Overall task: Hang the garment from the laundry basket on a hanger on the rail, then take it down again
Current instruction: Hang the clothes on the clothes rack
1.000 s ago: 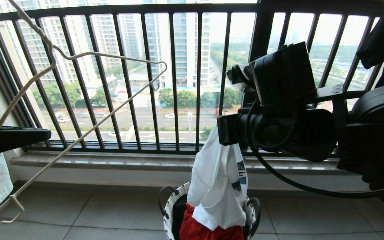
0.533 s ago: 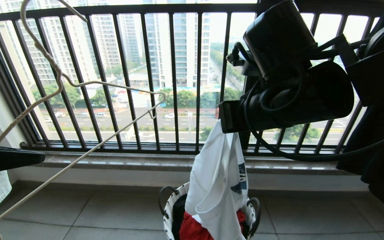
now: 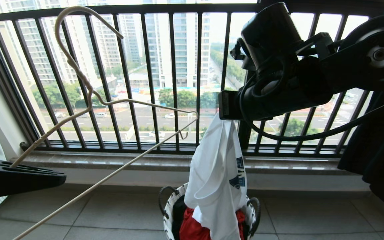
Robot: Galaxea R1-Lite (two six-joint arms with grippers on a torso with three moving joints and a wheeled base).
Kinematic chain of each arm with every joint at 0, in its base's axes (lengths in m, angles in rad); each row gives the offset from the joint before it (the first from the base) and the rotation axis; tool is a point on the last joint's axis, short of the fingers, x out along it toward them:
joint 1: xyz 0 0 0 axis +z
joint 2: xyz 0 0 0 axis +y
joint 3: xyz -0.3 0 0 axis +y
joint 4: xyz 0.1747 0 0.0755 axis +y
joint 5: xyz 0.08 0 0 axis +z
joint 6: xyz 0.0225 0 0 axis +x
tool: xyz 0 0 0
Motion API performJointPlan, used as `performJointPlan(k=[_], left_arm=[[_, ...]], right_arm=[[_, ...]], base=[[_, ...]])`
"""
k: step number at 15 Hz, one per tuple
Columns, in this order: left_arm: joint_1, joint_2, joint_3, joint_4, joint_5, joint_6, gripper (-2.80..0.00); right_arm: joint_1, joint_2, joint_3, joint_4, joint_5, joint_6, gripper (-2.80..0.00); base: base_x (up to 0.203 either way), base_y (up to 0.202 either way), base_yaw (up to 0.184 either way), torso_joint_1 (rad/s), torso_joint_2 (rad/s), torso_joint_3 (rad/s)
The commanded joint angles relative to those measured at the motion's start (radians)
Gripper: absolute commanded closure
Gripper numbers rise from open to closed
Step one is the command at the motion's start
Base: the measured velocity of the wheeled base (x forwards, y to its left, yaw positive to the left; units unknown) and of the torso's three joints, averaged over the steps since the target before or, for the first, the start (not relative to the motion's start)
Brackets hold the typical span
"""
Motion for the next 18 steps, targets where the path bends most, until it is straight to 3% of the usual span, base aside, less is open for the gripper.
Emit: performJointPlan(k=[1,9,18], left_arm=[[-0.006,0.018,0.011,0.001,-0.005,0.001,0.00],[-0.043,0.045,0.088,-0.102,-0.037,0.000,0.00],[-0.046,0.009,0.087,-0.097,-0.034,0.002,0.00]], right_arm=[[-0.003,0.004,-0.002,-0.018,-0.001,0.006,0.00],[0.009,0.007,-0.004,-0.068,0.007,0.013,0.00],[0.000,0.047,-0.006,-0.117,-0.002,0.019,0.00]], base=[[0.000,0.000,0.000,0.000,0.00,0.000],[0.000,0.000,0.000,0.000,0.00,0.000],[0.000,0.000,0.000,0.000,0.00,0.000]])
